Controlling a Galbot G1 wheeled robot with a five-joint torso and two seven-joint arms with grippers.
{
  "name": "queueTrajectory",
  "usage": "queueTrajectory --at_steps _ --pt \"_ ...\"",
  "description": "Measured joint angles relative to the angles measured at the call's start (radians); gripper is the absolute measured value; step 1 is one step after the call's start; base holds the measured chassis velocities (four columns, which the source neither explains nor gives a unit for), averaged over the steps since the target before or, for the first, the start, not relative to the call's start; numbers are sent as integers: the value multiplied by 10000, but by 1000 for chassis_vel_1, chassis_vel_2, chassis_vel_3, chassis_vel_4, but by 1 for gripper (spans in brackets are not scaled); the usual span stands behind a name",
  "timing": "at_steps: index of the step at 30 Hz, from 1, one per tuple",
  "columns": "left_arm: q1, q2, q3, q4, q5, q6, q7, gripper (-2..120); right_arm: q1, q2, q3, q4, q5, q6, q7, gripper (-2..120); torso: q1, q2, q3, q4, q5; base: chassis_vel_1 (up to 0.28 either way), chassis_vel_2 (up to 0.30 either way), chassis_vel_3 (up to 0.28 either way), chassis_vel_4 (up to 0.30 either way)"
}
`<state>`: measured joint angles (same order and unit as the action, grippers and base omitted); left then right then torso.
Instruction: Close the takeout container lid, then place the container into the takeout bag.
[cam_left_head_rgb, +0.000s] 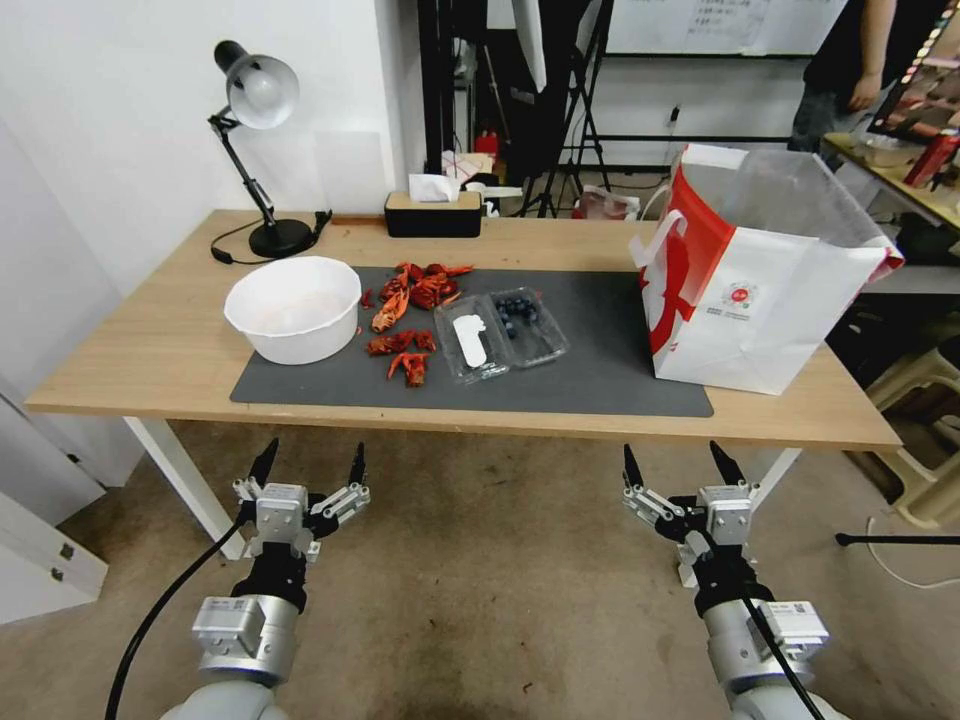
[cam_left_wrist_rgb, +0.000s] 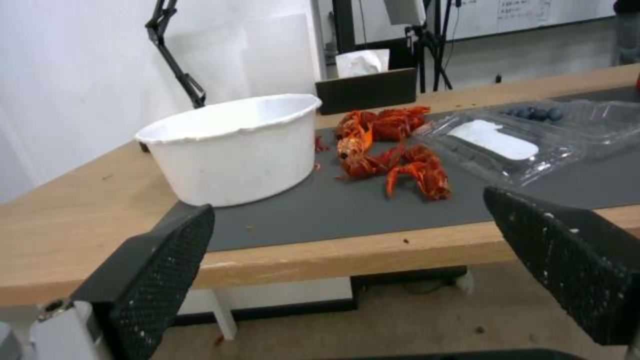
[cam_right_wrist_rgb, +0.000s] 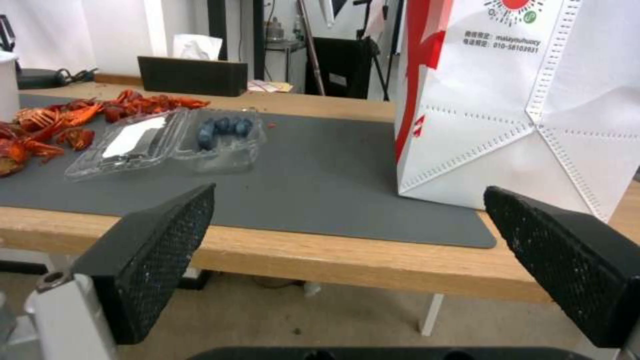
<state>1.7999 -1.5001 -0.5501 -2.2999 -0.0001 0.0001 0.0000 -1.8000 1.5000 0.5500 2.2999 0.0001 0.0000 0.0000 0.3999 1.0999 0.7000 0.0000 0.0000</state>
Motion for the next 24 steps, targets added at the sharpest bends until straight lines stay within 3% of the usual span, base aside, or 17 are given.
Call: queueTrajectory --at_steps 19,23,24 --pt "4 -2 7 -6 -11 14 -3 100 -24 0 -15 10 -1 -33 -29 100 1 0 0 0 0 0 0 0 0" --pt "168 -87 346 -296 -388 585 -96 100 -571 -1 -552 330 -157 -775 -733 100 1 0 0 0 1 0 0 0 0" --pt "298 -157 598 -515 -667 1004 -176 100 -967 0 -946 556 -275 -1294 -1247 100 1 1 0 -2 -1 0 0 0 0"
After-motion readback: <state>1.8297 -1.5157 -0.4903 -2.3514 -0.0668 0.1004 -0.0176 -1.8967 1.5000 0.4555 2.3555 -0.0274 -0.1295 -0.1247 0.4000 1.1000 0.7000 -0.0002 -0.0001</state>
